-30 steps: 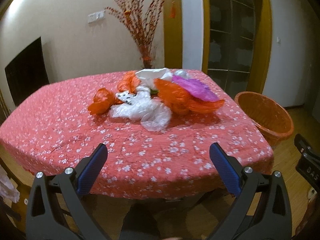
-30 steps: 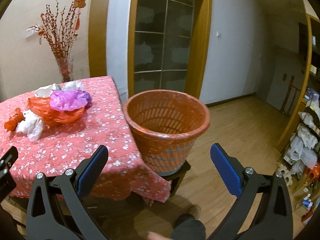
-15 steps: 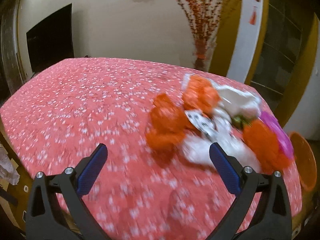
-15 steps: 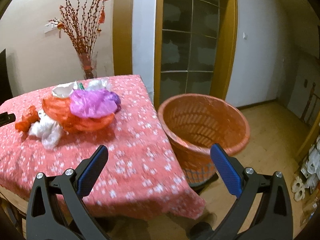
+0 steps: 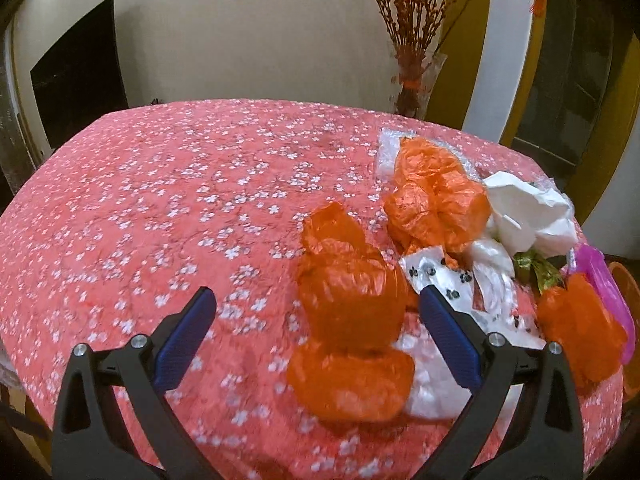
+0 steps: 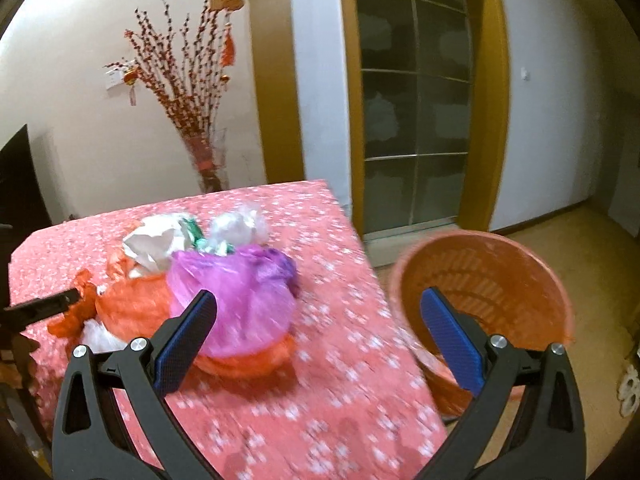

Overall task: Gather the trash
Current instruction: 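Grasp an orange bag with the left tool while the right tool grasps the purple bag, then carry both bags over the orange basket and open both tools to drop them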

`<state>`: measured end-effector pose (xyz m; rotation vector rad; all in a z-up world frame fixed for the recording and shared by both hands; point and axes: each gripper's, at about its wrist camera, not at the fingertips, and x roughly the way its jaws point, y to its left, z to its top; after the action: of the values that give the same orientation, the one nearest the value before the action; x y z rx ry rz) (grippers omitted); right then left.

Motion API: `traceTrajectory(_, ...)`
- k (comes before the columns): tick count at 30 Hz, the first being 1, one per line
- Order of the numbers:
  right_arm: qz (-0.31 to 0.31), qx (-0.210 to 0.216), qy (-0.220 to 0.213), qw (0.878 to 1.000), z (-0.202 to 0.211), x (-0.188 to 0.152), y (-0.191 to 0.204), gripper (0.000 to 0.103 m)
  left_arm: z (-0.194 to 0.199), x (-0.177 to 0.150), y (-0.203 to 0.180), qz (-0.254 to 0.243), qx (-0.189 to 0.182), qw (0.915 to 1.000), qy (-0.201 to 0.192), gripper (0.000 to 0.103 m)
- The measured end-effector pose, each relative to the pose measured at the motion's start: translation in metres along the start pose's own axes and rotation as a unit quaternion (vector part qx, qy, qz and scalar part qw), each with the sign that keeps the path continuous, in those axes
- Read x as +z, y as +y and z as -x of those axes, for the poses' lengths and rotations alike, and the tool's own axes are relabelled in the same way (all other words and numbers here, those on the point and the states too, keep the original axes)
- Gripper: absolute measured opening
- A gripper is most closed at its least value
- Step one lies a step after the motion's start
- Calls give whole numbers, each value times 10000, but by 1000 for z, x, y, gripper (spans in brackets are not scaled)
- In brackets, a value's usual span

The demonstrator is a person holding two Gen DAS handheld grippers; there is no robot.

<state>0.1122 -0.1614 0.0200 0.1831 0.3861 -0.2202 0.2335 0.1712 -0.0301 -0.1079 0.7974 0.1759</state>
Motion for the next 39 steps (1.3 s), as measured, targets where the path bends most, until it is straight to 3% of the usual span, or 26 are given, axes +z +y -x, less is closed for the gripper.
traceTrajectory(5,13,370,276,9989,-30,11,15,94,-17,3,-3,-32,-155,9996,248,80)
traceTrajectory(9,-143,630,701,9954,-60,15,21,89,-25,2,-4,-40,-301,9989,352,72)
traceTrajectory(15,-335,711,1234,9892,-95,16,19,85,-37,2,-8,-97,-399,9980,481,56)
traceTrajectory(18,-297,836,1550,9839,-110,12,21,76,-37,0,-8,-159,-393,9980,463,52)
traceTrajectory(20,-250,924,1654,9816,-114,8,23,63,-37,0,-8,-161,-426,9979,453,47)
traceTrajectory(26,-180,987,1549,9828,-109,7,23,24,-34,3,-3,-124,-459,9980,406,44)
traceTrajectory(29,-199,1001,1492,9835,-107,9,20,10,-30,6,-2,-124,-463,9983,337,43)
traceTrajectory(39,-100,951,1074,9896,-89,20,14,5,-4,8,-15,-147,-520,9985,27,42)
